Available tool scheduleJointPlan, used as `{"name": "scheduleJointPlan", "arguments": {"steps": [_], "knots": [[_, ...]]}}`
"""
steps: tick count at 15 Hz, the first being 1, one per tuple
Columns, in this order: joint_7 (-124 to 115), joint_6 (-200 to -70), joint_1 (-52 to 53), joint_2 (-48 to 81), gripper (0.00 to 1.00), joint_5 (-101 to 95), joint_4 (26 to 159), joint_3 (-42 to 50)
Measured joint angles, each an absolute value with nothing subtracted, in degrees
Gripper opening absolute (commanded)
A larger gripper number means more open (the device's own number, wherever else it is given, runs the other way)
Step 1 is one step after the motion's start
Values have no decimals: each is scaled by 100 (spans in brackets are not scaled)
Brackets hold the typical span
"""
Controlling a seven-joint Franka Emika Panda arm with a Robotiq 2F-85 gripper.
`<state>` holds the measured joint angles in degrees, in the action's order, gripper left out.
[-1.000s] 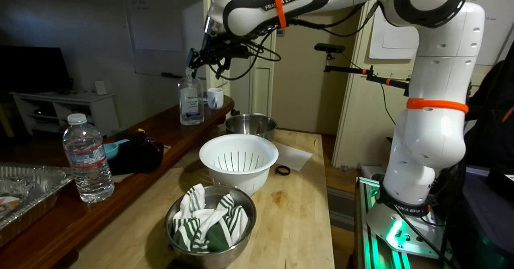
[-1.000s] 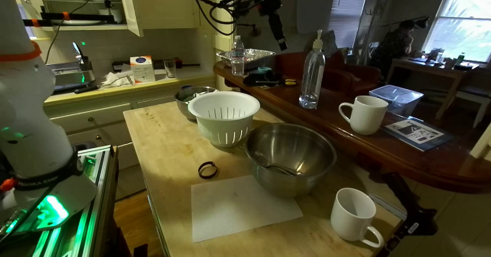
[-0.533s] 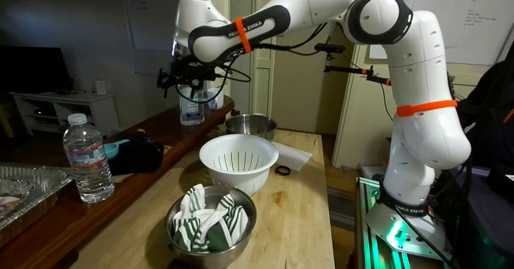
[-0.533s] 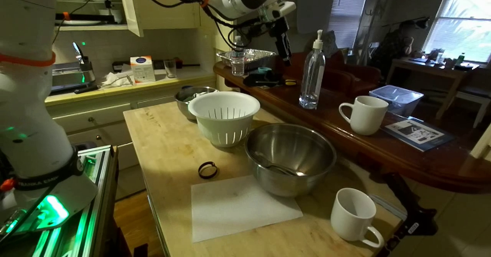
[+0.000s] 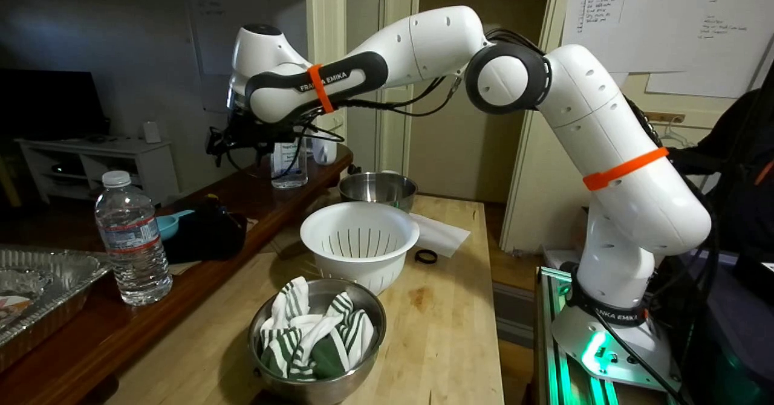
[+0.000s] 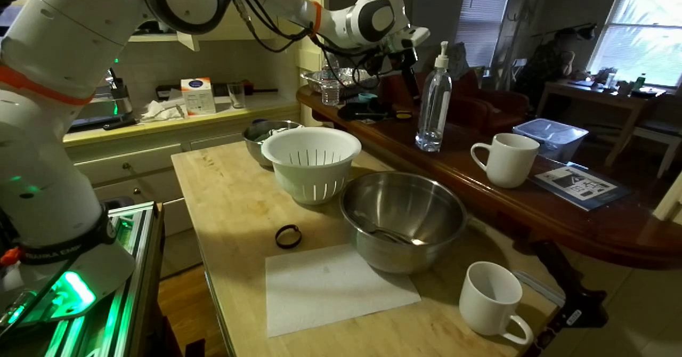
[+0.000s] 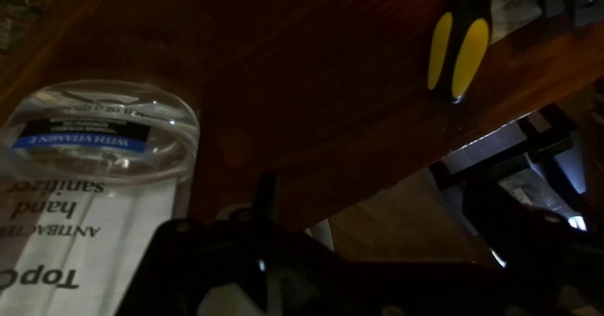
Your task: Move the screwdriver to the colander
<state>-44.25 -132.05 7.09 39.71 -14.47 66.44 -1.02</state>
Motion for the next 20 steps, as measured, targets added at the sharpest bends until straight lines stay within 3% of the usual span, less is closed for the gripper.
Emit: {"name": "scheduleJointPlan", "arguments": {"steps": [11,20], "knots": [[-5018,-13132,1160,4625,100,-895,5835,231],[-5063,-11982,1324,5250,100,-726,4766,230]]}}
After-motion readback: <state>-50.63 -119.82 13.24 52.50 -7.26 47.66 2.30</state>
